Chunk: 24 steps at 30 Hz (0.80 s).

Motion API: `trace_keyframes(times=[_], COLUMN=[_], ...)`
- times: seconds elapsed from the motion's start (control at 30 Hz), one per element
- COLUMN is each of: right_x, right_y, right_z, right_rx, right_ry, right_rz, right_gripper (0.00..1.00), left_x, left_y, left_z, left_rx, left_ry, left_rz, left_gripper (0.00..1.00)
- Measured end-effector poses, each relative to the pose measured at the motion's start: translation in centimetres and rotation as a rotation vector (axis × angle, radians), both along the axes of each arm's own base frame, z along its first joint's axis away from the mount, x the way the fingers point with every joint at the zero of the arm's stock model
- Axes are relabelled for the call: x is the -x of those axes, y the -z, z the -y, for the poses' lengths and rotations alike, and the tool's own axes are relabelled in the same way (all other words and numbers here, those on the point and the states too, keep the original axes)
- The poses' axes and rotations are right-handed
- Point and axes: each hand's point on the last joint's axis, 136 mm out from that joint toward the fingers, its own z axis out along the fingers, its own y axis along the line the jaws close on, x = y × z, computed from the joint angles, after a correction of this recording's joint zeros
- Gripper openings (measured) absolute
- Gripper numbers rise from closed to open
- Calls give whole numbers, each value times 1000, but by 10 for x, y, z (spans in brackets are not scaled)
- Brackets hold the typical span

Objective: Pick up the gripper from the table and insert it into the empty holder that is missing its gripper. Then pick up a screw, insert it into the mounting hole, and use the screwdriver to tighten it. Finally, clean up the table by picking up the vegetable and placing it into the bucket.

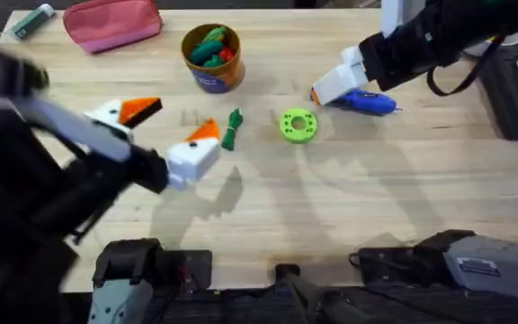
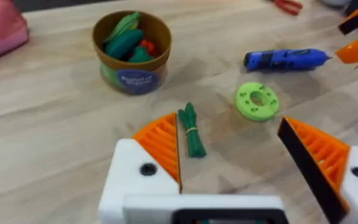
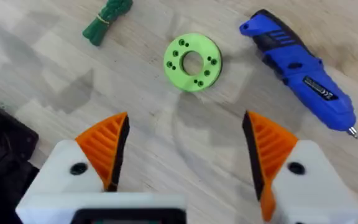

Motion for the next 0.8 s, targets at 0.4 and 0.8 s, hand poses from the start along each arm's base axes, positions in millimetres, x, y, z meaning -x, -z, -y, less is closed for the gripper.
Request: trace_keyframes(times=[0.4,0.8], right_x=[0,1], right_y=[0,0], right_z=[0,0], right_rx=[0,1], right_ry=[0,0], right_rz=[0,-3], right_gripper=[993,994], left_x=[-44,-81], left_y=[-6,30], left_z=[-26,3], left_rx=[-114,-261], left_ry=[-78,36], left_rz=[-367,-596], left_gripper=[985,985])
